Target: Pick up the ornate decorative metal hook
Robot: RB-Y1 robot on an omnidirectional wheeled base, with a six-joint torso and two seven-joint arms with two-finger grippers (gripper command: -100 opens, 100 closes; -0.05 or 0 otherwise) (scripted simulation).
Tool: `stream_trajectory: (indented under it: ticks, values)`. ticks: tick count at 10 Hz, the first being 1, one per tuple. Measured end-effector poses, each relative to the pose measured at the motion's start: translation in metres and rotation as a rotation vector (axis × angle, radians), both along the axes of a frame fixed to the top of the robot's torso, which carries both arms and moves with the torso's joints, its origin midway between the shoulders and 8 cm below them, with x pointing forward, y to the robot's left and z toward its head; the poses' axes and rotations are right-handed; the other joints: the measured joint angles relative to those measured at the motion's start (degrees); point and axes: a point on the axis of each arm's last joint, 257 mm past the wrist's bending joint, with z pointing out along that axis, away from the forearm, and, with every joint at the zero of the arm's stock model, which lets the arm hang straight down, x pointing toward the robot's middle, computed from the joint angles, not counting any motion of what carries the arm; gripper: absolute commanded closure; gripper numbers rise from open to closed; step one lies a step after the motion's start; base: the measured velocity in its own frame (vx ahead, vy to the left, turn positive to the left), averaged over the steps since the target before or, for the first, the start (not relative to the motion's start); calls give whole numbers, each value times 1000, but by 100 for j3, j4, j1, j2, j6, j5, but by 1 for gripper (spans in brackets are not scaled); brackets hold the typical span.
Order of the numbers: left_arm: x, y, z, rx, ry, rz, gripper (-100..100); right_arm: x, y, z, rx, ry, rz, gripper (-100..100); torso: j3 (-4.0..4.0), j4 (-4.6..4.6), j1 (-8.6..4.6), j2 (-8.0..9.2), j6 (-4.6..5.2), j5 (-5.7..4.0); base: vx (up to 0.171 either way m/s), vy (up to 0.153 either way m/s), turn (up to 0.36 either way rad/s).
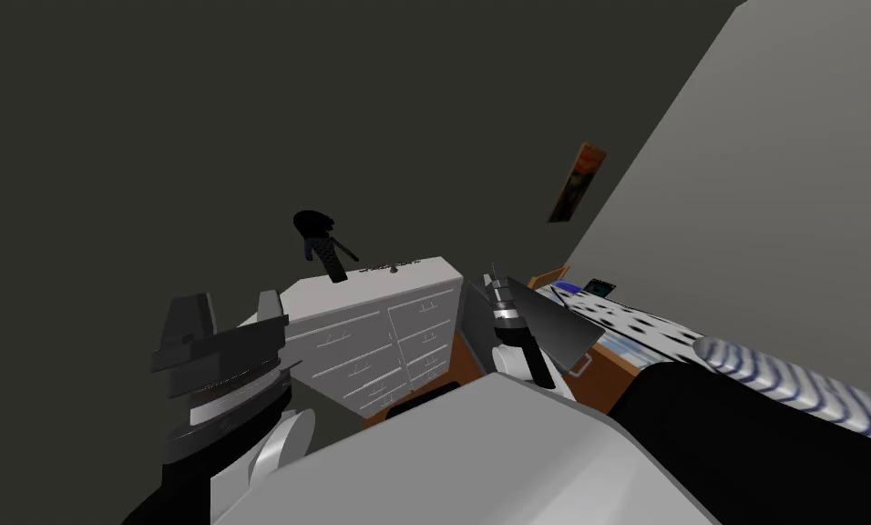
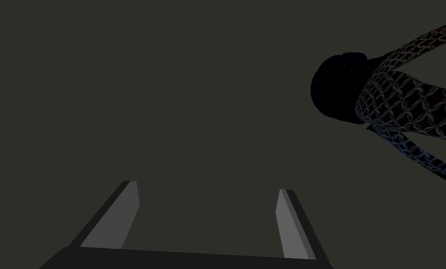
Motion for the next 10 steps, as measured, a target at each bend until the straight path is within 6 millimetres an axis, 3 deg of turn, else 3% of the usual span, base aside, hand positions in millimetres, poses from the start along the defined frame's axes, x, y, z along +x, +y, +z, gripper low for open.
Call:
stream_trajectory:
  ticks: [5,10]
  values:
    - [36,-10,1,-5,45,-91,-100,0,0,0,0,0,0,0,47,18,1,83,1,0,-186,-6,8]
    - [74,-14,1,-32,98,-157,-100,0,0,0,0,0,0,0,31,13,-6,52,1,-1,-147,-9,9]
